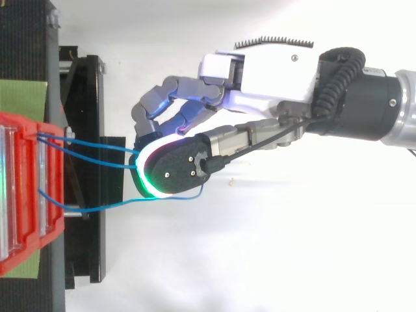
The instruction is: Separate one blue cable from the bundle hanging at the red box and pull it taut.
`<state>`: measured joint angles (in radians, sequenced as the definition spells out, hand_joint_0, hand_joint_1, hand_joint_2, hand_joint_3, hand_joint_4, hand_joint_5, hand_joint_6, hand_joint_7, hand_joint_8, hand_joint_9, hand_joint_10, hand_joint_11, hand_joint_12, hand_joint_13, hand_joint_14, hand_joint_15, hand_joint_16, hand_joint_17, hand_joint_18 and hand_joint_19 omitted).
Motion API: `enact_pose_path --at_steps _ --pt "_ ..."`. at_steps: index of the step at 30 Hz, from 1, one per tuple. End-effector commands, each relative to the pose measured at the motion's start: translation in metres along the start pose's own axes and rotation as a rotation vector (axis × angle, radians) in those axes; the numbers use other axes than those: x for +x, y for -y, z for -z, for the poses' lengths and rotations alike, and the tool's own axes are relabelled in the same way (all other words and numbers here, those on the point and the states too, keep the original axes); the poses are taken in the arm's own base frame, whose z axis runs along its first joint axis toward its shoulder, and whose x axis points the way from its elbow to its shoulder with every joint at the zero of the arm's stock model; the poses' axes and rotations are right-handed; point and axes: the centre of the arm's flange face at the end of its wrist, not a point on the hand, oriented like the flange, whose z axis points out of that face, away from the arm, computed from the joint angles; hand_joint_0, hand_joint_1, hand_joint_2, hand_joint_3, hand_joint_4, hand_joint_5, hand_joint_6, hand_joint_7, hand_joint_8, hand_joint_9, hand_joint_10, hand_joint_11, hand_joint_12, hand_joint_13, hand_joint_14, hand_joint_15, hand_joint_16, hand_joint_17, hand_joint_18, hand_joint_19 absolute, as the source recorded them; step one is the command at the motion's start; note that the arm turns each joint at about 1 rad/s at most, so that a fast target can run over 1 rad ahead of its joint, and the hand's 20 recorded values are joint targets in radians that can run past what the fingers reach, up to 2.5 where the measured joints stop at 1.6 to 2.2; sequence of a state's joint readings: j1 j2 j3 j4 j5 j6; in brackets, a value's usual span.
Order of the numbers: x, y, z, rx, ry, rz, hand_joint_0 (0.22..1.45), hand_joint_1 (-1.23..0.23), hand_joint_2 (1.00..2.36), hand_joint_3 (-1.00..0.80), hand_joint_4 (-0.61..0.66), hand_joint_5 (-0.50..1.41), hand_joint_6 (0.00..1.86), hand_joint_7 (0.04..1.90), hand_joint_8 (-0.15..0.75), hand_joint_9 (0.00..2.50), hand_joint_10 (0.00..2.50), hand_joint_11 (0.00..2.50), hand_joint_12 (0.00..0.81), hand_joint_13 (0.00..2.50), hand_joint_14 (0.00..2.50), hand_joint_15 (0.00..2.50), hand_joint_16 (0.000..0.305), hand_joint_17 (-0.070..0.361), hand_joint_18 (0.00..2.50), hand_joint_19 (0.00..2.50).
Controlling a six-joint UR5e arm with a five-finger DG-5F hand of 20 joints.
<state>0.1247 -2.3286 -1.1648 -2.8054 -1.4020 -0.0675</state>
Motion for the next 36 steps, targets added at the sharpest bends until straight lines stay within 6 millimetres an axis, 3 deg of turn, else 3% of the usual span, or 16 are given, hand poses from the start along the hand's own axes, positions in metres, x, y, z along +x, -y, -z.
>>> enact_pose_path --at_steps 1,8,11,16,20,23,27,36 --pt "0.000 0.000 0.000 0.000 0.000 0.000 0.62 -0.48 1.00 -0.46 0.22 -0.19 0.86 1.20 0.344 0.78 0.02 0.59 0.358 0.65 0.01 0.34 0.041 0.093 0.57 0.37" --pt "0.000 0.000 0.000 0.000 0.000 0.001 0.61 -0.68 1.02 -0.23 0.25 -0.22 0.90 1.16 0.357 0.75 0.02 0.63 0.362 0.65 0.01 0.34 0.041 0.092 0.57 0.36" --pt "0.000 0.000 0.000 0.000 0.000 0.003 0.64 -0.76 1.02 -0.25 0.24 -0.22 0.90 1.16 0.355 0.73 0.02 0.65 0.368 0.64 0.01 0.34 0.042 0.095 0.58 0.35" --pt "0.000 -0.001 0.000 -0.002 0.001 0.003 0.74 -0.85 1.00 -0.44 0.27 -0.23 0.91 1.13 0.352 0.72 0.02 0.65 0.379 0.65 0.01 0.32 0.048 0.107 0.67 0.32" --pt "-0.001 -0.005 0.000 -0.006 0.001 0.002 0.75 -0.85 1.00 -0.50 0.27 -0.23 0.92 1.11 0.349 0.73 0.02 0.67 0.380 0.67 0.01 0.32 0.048 0.108 0.70 0.33" --pt "-0.001 -0.009 0.002 -0.002 0.004 0.003 0.64 -0.83 1.00 -0.50 0.27 -0.23 0.92 1.12 0.348 0.73 0.02 0.67 0.379 0.67 0.01 0.33 0.048 0.107 0.69 0.36" --pt "-0.002 -0.014 0.005 0.008 0.006 0.009 0.54 -0.72 1.00 -0.50 0.27 -0.23 0.91 1.09 0.360 0.73 0.02 0.67 0.390 0.67 0.01 0.34 0.049 0.111 0.67 0.37" --pt "-0.002 -0.014 0.005 0.012 0.009 0.011 0.52 -0.47 1.00 -0.50 0.26 -0.23 0.90 1.08 0.365 0.74 0.02 0.65 0.388 0.65 0.01 0.34 0.045 0.101 0.56 0.37"
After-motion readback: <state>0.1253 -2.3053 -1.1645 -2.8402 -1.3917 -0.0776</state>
